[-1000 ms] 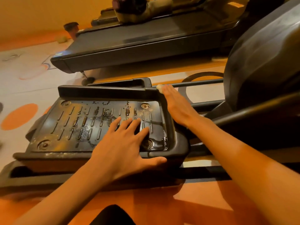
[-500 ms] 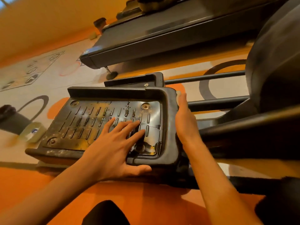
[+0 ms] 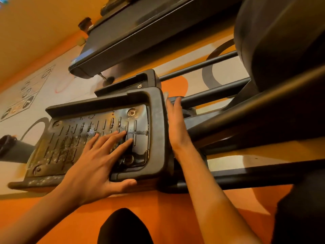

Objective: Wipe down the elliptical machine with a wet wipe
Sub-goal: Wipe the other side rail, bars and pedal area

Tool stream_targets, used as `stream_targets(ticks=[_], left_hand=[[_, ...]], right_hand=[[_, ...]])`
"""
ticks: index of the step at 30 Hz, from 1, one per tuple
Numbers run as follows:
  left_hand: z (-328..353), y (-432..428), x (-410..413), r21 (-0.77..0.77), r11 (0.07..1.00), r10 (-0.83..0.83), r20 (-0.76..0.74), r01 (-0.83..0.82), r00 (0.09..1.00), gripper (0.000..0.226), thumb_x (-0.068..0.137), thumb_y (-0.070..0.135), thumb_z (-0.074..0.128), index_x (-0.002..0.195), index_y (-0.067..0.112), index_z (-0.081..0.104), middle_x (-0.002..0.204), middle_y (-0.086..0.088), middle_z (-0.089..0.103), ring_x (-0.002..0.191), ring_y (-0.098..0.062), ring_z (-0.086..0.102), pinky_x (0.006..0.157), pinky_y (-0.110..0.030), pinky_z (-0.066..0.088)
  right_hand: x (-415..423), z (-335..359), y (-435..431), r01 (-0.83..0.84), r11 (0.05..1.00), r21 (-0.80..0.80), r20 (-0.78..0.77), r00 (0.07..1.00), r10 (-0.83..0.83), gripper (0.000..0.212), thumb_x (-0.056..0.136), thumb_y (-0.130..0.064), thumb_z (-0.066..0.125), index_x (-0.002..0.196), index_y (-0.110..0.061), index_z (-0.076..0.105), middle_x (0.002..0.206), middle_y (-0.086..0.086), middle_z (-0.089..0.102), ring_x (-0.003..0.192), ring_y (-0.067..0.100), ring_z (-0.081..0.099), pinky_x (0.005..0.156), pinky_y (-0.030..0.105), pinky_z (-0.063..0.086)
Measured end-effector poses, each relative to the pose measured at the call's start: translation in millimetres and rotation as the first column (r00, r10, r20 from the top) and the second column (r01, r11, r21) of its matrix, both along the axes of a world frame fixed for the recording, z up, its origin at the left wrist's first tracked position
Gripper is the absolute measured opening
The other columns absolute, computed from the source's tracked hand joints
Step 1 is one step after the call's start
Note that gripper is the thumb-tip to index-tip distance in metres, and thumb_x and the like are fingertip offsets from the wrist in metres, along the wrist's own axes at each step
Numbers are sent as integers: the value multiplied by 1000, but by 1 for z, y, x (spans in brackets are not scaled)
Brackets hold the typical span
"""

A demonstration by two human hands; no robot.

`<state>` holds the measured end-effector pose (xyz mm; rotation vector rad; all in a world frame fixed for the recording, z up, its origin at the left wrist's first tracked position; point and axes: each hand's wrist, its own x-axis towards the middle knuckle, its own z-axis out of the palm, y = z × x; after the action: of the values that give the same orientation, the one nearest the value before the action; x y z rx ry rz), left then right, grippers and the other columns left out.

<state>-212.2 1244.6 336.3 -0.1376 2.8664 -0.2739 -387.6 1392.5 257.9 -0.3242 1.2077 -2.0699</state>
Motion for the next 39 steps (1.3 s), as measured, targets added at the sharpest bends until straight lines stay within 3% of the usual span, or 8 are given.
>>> stream_targets(ticks=[2,6,11,15,21,26,33,39], left_hand=[[1,1,0,0,1000,7,11,-7,1000,99,87,93,30,162,28,33,168,-4,30,151,-27,30,123,-55,18],[0,0,1,-7,1000,13,19,-13,1000,100,87,93,31,163,29,32,168,-3,29,151,-27,30,123,-55,18],[0,3,0,-39,999,27,18,-27,999,102,85,94,33,163,27,33,168,-5,30,152,-28,28,123,-60,21],[-4,8,-2,-62,998,30,16,-29,999,106,84,96,33,159,22,41,164,-9,36,152,-29,31,119,-67,28],[-2,12,-3,-81,997,5,-34,-8,999,106,84,96,29,151,18,54,161,-14,42,151,-33,34,117,-71,29],[-2,7,0,-77,994,-89,-91,82,992,96,90,92,27,148,22,58,158,-13,47,149,-32,40,119,-60,19],[21,-42,26,-19,977,-212,-23,212,977,94,92,90,15,166,32,18,172,-7,13,160,-26,8,125,-46,-10],[28,-83,51,21,972,-234,4,234,972,95,90,93,16,166,36,4,174,-2,1,160,-22,-3,125,-42,-21]], right_hand=[[-20,8,-9,-44,999,22,-39,998,45,76,100,-73,10,159,-31,33,162,-10,39,150,9,32,127,47,21],[26,1,6,-11,995,100,-68,998,17,86,84,-94,15,158,-51,24,167,-16,26,156,11,19,126,57,14],[100,2,51,41,990,133,-157,987,-20,79,85,-89,5,157,-57,4,160,-43,2,152,-10,0,130,46,3],[49,22,28,22,982,186,-284,958,32,50,104,-61,14,155,-56,12,162,-38,-4,145,-20,-4,121,21,0],[-25,30,-19,169,803,572,-713,586,384,55,113,-34,18,164,-16,9,172,3,-10,156,19,-17,128,43,-3],[7,19,1,202,781,591,-726,555,406,84,92,-77,-2,164,-32,-4,166,-19,-16,151,2,-26,122,28,-12],[-34,56,-56,391,620,680,-691,59,721,60,103,-26,17,160,-7,20,169,15,13,158,29,3,126,48,5],[-30,56,-105,308,616,725,-644,-14,765,59,112,-40,12,162,-18,-7,172,1,-8,155,9,-13,120,27,-14]])
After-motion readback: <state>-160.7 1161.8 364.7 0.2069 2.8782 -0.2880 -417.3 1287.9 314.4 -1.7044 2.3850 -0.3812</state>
